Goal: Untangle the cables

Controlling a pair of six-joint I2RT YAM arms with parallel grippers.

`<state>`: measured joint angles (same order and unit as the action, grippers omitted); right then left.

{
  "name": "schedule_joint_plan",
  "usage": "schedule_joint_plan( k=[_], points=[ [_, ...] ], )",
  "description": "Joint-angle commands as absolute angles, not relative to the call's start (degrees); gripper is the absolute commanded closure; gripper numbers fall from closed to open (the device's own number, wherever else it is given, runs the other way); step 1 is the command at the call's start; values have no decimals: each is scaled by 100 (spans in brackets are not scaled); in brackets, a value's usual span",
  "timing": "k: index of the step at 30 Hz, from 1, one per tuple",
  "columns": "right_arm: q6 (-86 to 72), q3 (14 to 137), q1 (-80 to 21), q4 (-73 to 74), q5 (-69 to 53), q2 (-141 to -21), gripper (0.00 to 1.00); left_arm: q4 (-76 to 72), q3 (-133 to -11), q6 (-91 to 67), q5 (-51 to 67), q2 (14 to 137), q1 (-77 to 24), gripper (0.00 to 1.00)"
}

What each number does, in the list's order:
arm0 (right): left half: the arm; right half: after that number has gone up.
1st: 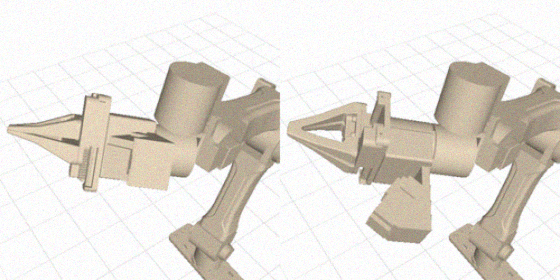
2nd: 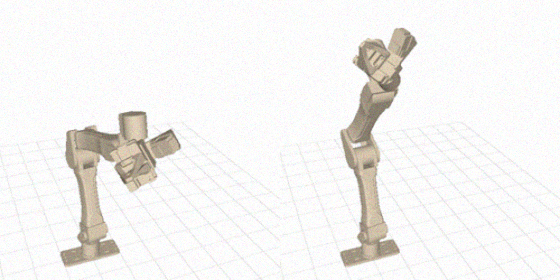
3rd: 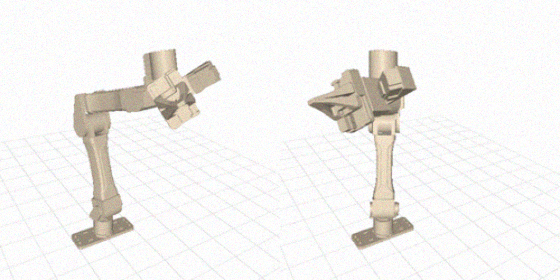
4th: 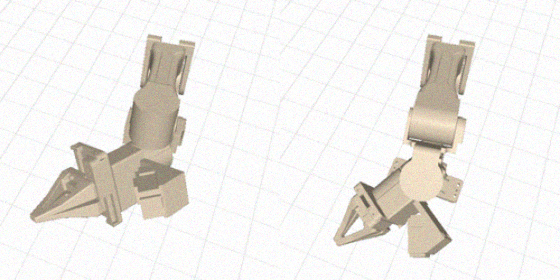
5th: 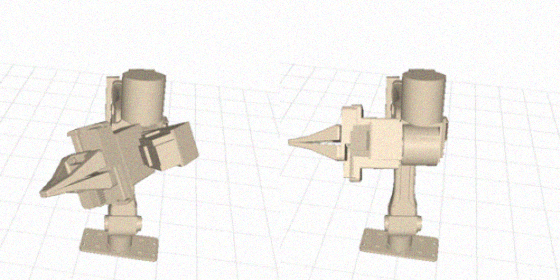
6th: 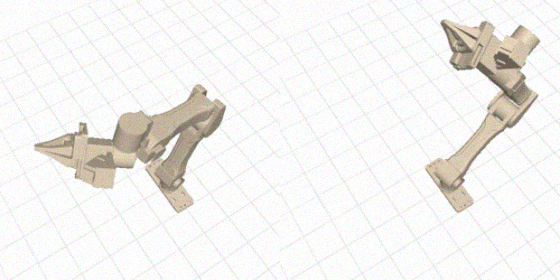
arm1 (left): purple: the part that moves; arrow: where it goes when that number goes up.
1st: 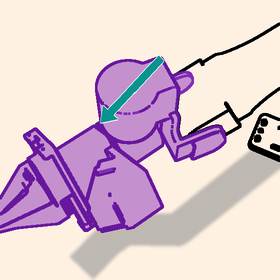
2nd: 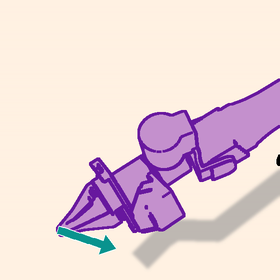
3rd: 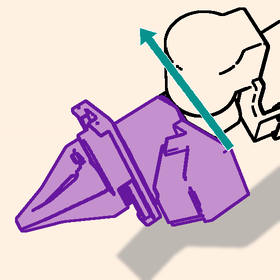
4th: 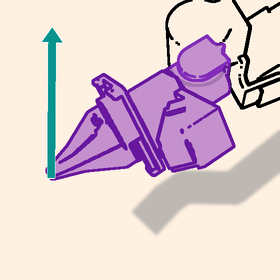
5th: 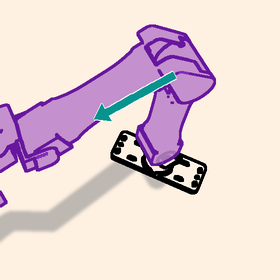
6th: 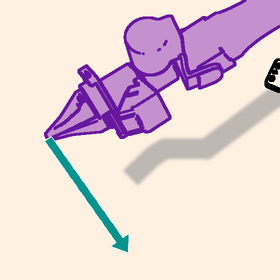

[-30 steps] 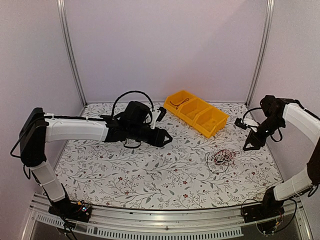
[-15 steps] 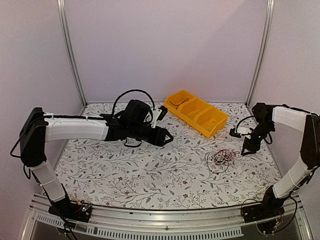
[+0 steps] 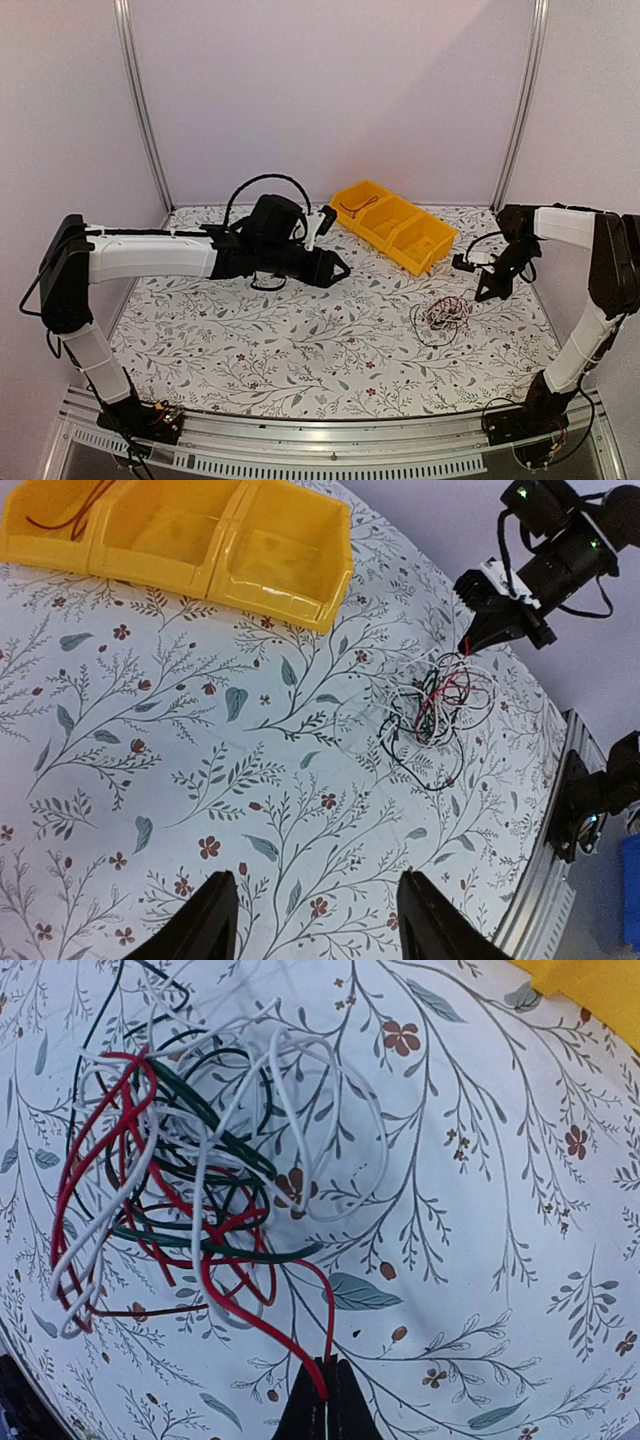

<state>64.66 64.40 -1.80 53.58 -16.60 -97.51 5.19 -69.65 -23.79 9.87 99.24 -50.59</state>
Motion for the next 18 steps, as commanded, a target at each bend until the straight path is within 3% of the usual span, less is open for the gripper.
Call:
schedule_joint_plan(
  k=[1, 7, 13, 18],
  points=[
    [6736, 6927, -193, 6376, -1909, -8890, 100, 396, -7191, -2259, 997, 9944, -5147, 43],
    [6911, 8266, -333, 7830, -1882, -7825, 100, -572, -7360, -2057, 1243, 10240, -5286, 43],
    [6304, 9005, -924, 7843, -1757, -7424, 100, -1463, -7890, -1259, 1400, 10810, -5716, 42],
    [5532, 9499, -1049, 7827, -2605, -7647, 100, -1847, -8825, -1039, 1729, 11162, -5801, 42]
  ],
)
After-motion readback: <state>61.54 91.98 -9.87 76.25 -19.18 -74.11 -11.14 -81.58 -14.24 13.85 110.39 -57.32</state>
